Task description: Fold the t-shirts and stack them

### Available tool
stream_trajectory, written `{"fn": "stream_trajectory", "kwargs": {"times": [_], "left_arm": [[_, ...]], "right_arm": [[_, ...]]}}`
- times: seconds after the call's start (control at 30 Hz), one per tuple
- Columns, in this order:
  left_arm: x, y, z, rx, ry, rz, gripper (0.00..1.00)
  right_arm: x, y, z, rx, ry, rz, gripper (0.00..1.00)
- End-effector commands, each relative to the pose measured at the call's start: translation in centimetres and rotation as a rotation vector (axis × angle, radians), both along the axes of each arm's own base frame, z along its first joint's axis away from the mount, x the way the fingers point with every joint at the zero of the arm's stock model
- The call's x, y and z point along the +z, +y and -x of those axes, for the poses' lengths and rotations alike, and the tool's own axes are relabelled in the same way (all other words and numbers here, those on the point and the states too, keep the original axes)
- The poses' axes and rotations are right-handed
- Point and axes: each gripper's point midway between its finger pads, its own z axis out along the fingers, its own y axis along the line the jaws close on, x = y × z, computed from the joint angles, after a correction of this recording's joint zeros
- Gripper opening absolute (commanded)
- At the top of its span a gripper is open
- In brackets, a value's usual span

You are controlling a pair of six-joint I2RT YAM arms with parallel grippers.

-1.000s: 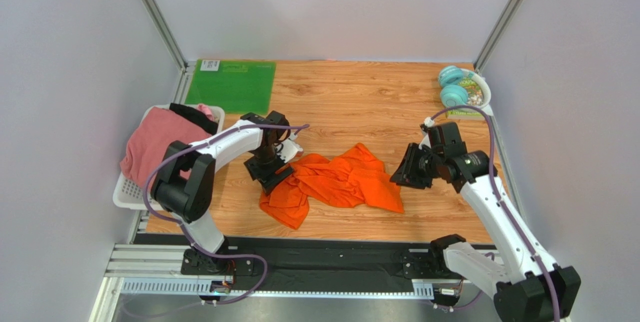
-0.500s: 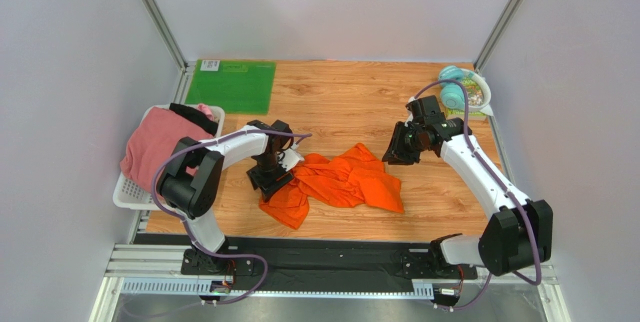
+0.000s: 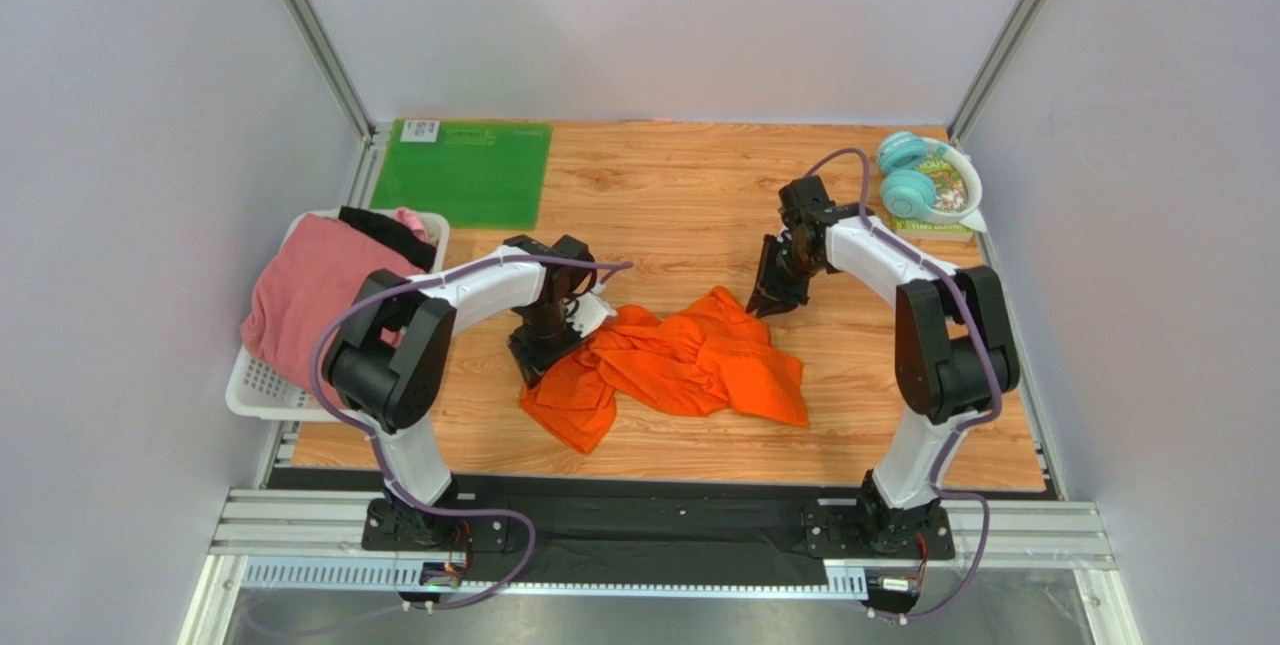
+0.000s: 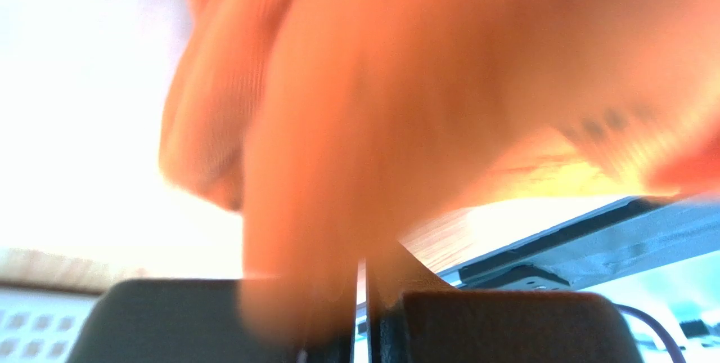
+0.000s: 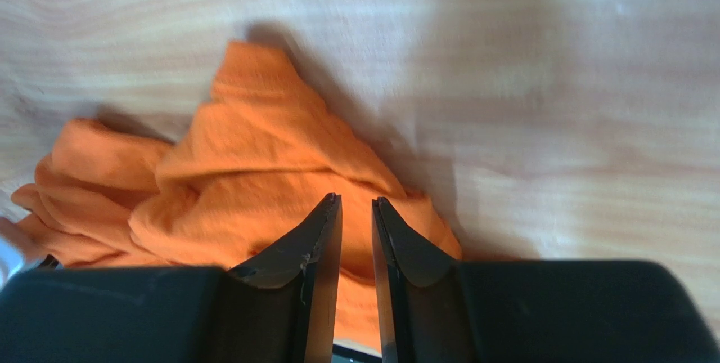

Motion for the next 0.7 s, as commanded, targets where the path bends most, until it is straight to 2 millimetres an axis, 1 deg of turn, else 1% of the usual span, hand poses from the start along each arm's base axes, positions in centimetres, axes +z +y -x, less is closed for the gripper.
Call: {"fn": "stream_trajectory", "kwargs": {"times": [0.0, 0.03, 0.07, 0.17, 0.2, 0.27, 0.3, 0.37, 0.4, 0.47, 0.53, 0.57, 0.63, 0.67], "left_arm": [[3.5, -0.4, -1.9, -0.01, -0.106, 0.031, 0.0], [3.6, -0.3, -1.8, -0.009, -0.106, 0.029, 0.0], [3.8, -0.2, -1.8, -0.009, -0.107, 0.029, 0.0], [3.6, -0.2, -1.4, -0.004, -0.092, 0.03, 0.0], [3.5, -0.2, -1.4, -0.003, -0.09, 0.027, 0.0], [3.4, -0.1, -1.3, -0.001, -0.088, 0.025, 0.0], [3.3, -0.1, -1.3, -0.001, -0.088, 0.025, 0.0], [3.4, -0.1, -1.3, -0.001, -0.091, 0.025, 0.0], [3.3, -0.2, -1.4, -0.001, -0.089, 0.026, 0.0], [3.2, -0.1, -1.4, 0.0, -0.089, 0.022, 0.0], [3.2, -0.2, -1.4, 0.0, -0.089, 0.023, 0.0], [3.2, -0.2, -1.4, 0.0, -0.089, 0.023, 0.0], [3.3, -0.2, -1.5, 0.0, -0.093, 0.024, 0.0], [3.3, -0.1, -1.5, -0.001, -0.097, 0.025, 0.0]], "right_arm": [[1.3, 1.1, -4.6, 0.027, -0.113, -0.028, 0.26], [0.6, 1.2, -4.8, 0.031, -0.094, -0.029, 0.26], [0.8, 1.5, -5.3, 0.038, -0.103, -0.038, 0.27], [-0.1, 2.1, -5.7, 0.051, -0.088, -0.057, 0.31], [-0.2, 2.3, -5.6, 0.063, -0.083, -0.072, 0.37], [-0.6, 2.5, -5.6, 0.073, -0.076, -0.082, 0.44], [-0.8, 2.7, -5.3, 0.088, -0.075, -0.09, 0.51], [-0.9, 2.8, -5.3, 0.096, -0.082, -0.1, 0.55], [-1.0, 2.9, -4.9, 0.101, -0.077, -0.105, 0.56], [-1.1, 3.1, -4.8, 0.106, -0.078, -0.123, 0.54], [-1.4, 3.2, -4.4, 0.111, -0.072, -0.127, 0.49], [-1.5, 3.3, -4.3, 0.112, -0.068, -0.127, 0.41], [-2.0, 3.4, -4.0, 0.12, -0.056, -0.126, 0.33], [-2.2, 3.5, -3.8, 0.121, -0.047, -0.124, 0.23]]}}
